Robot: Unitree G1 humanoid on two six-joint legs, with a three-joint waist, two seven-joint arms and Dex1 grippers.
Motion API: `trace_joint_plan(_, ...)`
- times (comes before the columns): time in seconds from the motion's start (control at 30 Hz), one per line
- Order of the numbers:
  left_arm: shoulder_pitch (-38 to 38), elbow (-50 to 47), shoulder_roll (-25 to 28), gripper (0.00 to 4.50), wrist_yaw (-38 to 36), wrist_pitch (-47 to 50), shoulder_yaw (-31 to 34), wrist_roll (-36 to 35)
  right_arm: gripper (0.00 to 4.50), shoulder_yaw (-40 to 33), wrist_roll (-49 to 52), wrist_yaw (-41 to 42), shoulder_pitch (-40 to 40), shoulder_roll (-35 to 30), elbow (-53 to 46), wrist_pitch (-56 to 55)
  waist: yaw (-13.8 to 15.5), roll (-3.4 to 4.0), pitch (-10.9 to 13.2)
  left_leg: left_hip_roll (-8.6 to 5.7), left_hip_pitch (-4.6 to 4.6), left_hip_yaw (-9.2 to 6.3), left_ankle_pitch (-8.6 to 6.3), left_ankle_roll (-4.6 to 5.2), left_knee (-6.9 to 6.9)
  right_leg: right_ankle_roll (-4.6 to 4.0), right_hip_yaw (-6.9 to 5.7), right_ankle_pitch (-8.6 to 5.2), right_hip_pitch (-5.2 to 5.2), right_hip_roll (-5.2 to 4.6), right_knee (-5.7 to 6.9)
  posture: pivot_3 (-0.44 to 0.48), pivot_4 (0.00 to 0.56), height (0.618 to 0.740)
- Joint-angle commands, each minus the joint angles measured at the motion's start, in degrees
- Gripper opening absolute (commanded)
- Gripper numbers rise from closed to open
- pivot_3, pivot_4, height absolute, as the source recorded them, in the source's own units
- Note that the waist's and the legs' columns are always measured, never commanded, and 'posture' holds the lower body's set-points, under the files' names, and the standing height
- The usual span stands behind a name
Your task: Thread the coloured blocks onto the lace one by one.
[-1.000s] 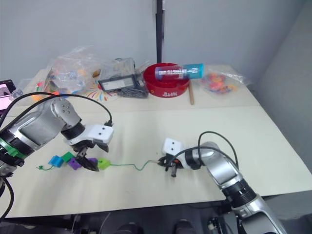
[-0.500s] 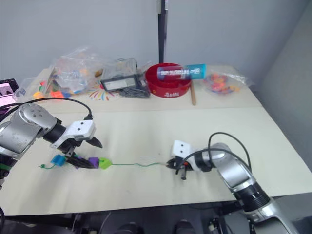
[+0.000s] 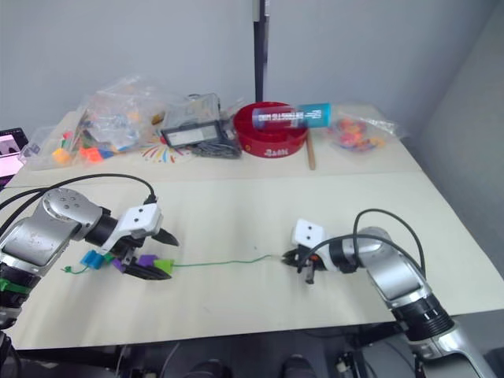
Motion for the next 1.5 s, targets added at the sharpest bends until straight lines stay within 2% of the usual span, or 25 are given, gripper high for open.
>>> trace_joint_plan(0.03, 1.57, -0.17, 0.38, 4.36, 1.07, -4.04, 1.49, 2.16, 0.00, 0.43, 0.64, -0.88, 0.13, 1.57, -1.63, 0.59, -0.04, 0.00, 0.00, 0.00, 0.01, 0.01, 0.00, 0.00, -0.01, 0.00, 0.01, 0.00, 0.00, 0.00, -0.01, 0.000, 0.150, 0.740)
trace_joint_plan(0.13, 1.75, 2.22, 0.42, 4.36, 1.38, -8.61, 0.97, 4.99, 0.00, 1.22, 0.00, -1.38, -0.15, 2.39, -0.78, 0.33, -0.05, 0.00, 0.00, 0.01, 0.00, 0.01, 0.00, 0.00, -0.01, 0.00, 0.00, 0.00, -0.03, 0.01, 0.00, 0.000, 0.150, 0.740)
trace_joint_plan(0.33, -0.10, 3.20, 0.38, 4.36, 0.32, -9.79, 0.06, 8.23, 0.00, 1.39, -0.04, -1.54, -0.96, 2.46, -0.01, 0.34, 0.12, 0.00, 0.00, -0.02, -0.01, 0.02, 0.00, 0.00, 0.00, 0.00, -0.01, 0.00, 0.00, -0.02, -0.01, 0.000, 0.150, 0.740)
trace_joint_plan(0.5, -2.66, -0.61, 1.12, 4.36, -1.77, -2.92, -2.14, 11.03, 0.00, 1.54, -0.08, -1.89, -1.17, 2.93, -0.07, 0.41, -0.01, 0.00, 0.00, -0.02, -0.01, 0.03, 0.00, 0.00, -0.01, 0.00, -0.01, 0.00, 0.00, -0.01, -0.01, 0.000, 0.150, 0.740)
trace_joint_plan(0.67, -6.32, -3.11, 3.66, 4.36, -6.96, 2.99, -8.19, 17.50, 0.00, 1.72, 0.01, -2.51, -1.15, 3.76, -0.37, 0.59, -0.14, 0.00, 0.00, -0.02, 0.00, 0.04, 0.00, 0.00, -0.02, 0.00, 0.00, 0.00, 0.00, 0.02, 0.00, 0.000, 0.150, 0.740)
trace_joint_plan(0.8, -9.32, -3.42, 2.71, 4.36, -7.37, 7.13, -12.53, 21.77, 0.00, 1.91, 0.02, -3.26, -0.88, 4.38, -1.03, 1.08, -0.05, 0.00, 0.00, -0.01, -0.01, 0.03, 0.00, 0.00, -0.01, 0.00, -0.01, 0.00, 0.00, 0.04, -0.01, 0.000, 0.150, 0.740)
trace_joint_plan(0.93, -11.82, -3.94, -0.64, 4.36, -7.06, 9.96, -14.50, 23.37, 0.00, 1.78, 0.12, -4.08, -0.12, 4.82, -2.04, 1.89, 0.19, 0.00, 0.00, -0.02, -0.03, 0.00, 0.00, 0.00, 0.02, 0.01, -0.01, 0.00, 0.02, 0.01, -0.01, 0.000, 0.150, 0.740)
trace_joint_plan(1.13, -10.12, -6.59, -2.30, 4.36, -6.45, 13.36, -15.00, 24.16, 0.00, 1.77, 0.15, -5.05, 0.28, 5.10, -2.69, 2.46, -0.24, 0.00, 0.00, 0.00, -0.02, -0.02, 0.00, 0.00, 0.00, 0.00, 0.00, 0.01, -0.02, 0.04, 0.00, 0.000, 0.150, 0.740)
trace_joint_plan(1.43, -4.90, -7.67, -1.41, 4.36, -3.18, 10.91, -15.87, 27.28, 0.00, 1.41, 0.53, -4.98, 0.25, 4.46, -3.13, 2.81, -0.12, 0.02, -0.01, 0.01, 0.11, 0.00, 0.00, 0.01, -0.02, 0.00, 0.03, 0.01, 0.08, 0.04, 0.00, 0.000, 0.150, 0.740)
trace_joint_plan(1.47, -4.67, -7.67, -1.56, 3.82, -2.99, 10.85, -15.82, 27.47, 0.00, 1.40, 0.57, -4.95, 0.25, 4.43, -3.18, 2.83, -0.11, 0.01, -0.01, 0.02, 0.14, 0.00, 0.00, 0.01, -0.03, 0.00, 0.04, 0.01, 0.10, 0.04, 0.00, 0.000, 0.150, 0.740)
trace_joint_plan(1.5, -4.35, -7.81, -1.49, 3.56, -2.94, 10.58, -15.91, 27.67, 0.00, 1.41, 0.58, -4.93, 0.17, 4.46, -3.16, 2.86, -0.17, 0.02, -0.01, 0.02, 0.15, 0.01, 0.00, 0.01, -0.02, 0.00, 0.05, 0.01, 0.10, 0.04, 0.00, 0.000, 0.150, 0.740)
